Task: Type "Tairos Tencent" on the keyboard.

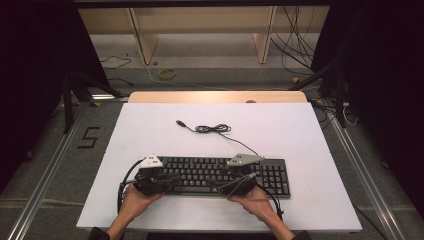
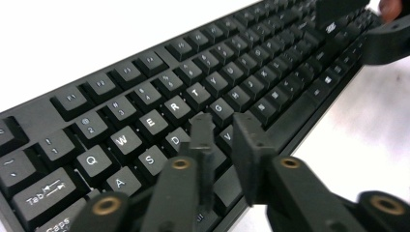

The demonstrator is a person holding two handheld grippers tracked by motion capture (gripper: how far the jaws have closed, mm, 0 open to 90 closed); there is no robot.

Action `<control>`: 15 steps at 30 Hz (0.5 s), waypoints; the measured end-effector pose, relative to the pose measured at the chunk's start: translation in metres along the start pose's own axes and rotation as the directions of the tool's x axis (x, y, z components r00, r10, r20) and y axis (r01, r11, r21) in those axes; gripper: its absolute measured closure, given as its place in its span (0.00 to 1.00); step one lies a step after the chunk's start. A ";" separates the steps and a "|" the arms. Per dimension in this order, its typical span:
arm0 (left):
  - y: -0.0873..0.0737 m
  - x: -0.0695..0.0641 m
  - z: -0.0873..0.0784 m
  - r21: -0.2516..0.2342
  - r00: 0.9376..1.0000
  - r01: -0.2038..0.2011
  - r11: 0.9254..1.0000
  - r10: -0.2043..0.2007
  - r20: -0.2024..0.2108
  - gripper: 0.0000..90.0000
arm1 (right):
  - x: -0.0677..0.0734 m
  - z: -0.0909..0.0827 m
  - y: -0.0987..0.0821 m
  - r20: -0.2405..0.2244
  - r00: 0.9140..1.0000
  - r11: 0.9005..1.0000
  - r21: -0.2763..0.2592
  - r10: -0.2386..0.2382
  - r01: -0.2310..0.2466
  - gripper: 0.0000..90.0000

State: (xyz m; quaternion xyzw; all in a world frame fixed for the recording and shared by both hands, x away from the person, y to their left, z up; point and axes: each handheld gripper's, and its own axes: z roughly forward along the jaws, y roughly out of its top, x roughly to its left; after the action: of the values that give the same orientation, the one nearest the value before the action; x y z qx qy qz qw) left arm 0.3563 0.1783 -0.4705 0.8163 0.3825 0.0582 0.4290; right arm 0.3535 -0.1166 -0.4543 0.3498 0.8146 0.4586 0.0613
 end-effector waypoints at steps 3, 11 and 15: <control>0.000 -0.001 0.003 0.030 1.000 -0.017 0.999 0.017 -0.003 0.95 | 0.001 0.000 0.000 -0.001 1.000 1.000 0.000 -0.002 0.002 0.43; 0.002 -0.004 0.010 0.062 0.999 -0.041 0.997 0.042 -0.014 0.99 | 0.003 -0.001 -0.002 0.000 1.000 1.000 0.002 -0.009 0.009 0.41; 0.002 -0.003 0.011 0.064 0.999 -0.034 0.997 0.035 -0.018 0.99 | 0.004 -0.002 -0.003 -0.003 1.000 1.000 -0.005 -0.009 0.009 0.40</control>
State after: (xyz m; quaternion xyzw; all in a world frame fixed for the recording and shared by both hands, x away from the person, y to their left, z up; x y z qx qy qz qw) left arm 0.3597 0.1681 -0.4751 0.8355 0.3741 0.0613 0.3979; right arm 0.3485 -0.1168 -0.4542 0.3455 0.8149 0.4610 0.0632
